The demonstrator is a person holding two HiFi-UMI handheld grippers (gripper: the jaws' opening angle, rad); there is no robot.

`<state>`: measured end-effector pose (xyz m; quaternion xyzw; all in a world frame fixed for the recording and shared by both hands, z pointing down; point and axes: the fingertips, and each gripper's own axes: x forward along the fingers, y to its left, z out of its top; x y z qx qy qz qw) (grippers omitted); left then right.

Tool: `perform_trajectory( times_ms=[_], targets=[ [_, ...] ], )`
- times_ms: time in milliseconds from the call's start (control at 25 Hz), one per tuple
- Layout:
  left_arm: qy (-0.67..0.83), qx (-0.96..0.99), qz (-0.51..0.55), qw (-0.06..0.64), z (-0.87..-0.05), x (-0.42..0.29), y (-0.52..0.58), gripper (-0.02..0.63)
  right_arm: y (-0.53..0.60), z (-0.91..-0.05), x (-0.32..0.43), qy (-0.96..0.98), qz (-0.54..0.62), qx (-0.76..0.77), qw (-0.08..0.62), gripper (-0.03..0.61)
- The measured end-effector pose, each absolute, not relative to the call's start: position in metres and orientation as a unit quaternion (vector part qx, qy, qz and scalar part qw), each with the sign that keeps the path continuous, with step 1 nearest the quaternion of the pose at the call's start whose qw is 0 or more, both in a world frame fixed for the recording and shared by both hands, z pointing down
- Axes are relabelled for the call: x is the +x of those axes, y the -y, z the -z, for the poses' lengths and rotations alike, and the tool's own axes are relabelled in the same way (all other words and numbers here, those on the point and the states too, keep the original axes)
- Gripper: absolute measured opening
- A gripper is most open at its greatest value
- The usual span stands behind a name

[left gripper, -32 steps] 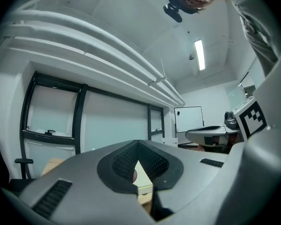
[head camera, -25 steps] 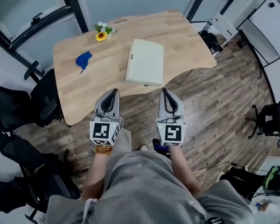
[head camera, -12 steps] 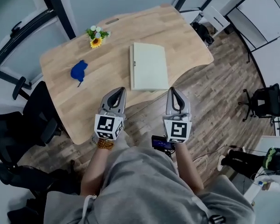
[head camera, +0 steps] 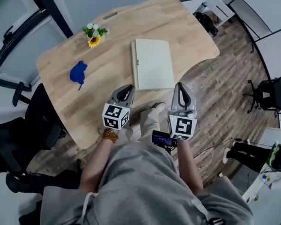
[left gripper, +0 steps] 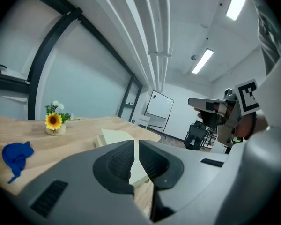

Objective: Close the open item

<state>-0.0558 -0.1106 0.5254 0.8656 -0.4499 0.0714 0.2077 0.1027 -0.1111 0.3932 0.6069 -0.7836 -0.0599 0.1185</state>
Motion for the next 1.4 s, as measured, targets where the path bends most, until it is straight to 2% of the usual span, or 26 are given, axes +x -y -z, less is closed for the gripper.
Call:
perform_trajectory(
  times_ms=[160, 280, 360, 680, 840, 1080, 1400],
  targets=[
    [0.465, 0.849, -0.084, 0.236, -0.56, -0.058, 0.134, 0.015, 0.129, -0.406, 0.101, 0.792, 0.059, 0.595, 0.124, 0.011],
    [0.461, 0.843, -0.099, 0.259, -0.585, -0.055, 0.146, 0.059, 0.143, -0.413, 0.107, 0.793, 0.054, 0.593, 0.129, 0.011],
    [0.459, 0.837, -0.11, 0.275, -0.601, -0.054, 0.154, 0.065, 0.155, -0.415, 0.11, 0.795, 0.051, 0.59, 0.129, 0.011],
    [0.431, 0.803, -0.123, 0.392, -0.669, -0.038, 0.16, 0.114, 0.175, -0.43, 0.106, 0.806, 0.038, 0.575, 0.138, 0.011],
    [0.418, 0.804, -0.153, 0.396, -0.688, -0.028, 0.16, 0.117, 0.179, -0.435, 0.105, 0.808, 0.031, 0.571, 0.144, 0.011],
    [0.396, 0.805, -0.142, 0.419, -0.692, -0.012, 0.162, 0.117, 0.178, -0.443, 0.115, 0.803, 0.023, 0.575, 0.155, 0.011],
    [0.36, 0.848, -0.114, 0.373, -0.648, 0.001, 0.162, 0.103, 0.167, -0.467, 0.123, 0.806, 0.008, 0.566, 0.173, 0.011]
  ],
)
